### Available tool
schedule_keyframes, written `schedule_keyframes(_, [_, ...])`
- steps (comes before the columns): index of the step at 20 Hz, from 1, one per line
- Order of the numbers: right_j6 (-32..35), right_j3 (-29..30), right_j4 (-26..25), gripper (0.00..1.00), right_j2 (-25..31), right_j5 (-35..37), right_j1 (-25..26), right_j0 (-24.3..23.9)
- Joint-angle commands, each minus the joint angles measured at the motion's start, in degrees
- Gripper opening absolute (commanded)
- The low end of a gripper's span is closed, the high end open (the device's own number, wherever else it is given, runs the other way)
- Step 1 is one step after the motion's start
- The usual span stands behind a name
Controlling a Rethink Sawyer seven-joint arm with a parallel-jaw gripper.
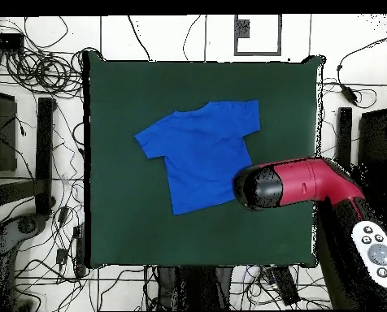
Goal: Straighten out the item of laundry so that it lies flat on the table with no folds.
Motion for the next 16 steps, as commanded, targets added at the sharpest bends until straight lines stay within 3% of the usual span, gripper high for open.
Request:
schedule_keyframes(1, [-2.6, 5.0, 0.7, 1.0, 2.8, -4.8, 4.8, 2.4])
schedule_keyframes(16, [-2.1, 4.1, 0.3, 1.0, 2.1, -6.6, 6.9, 2.3])
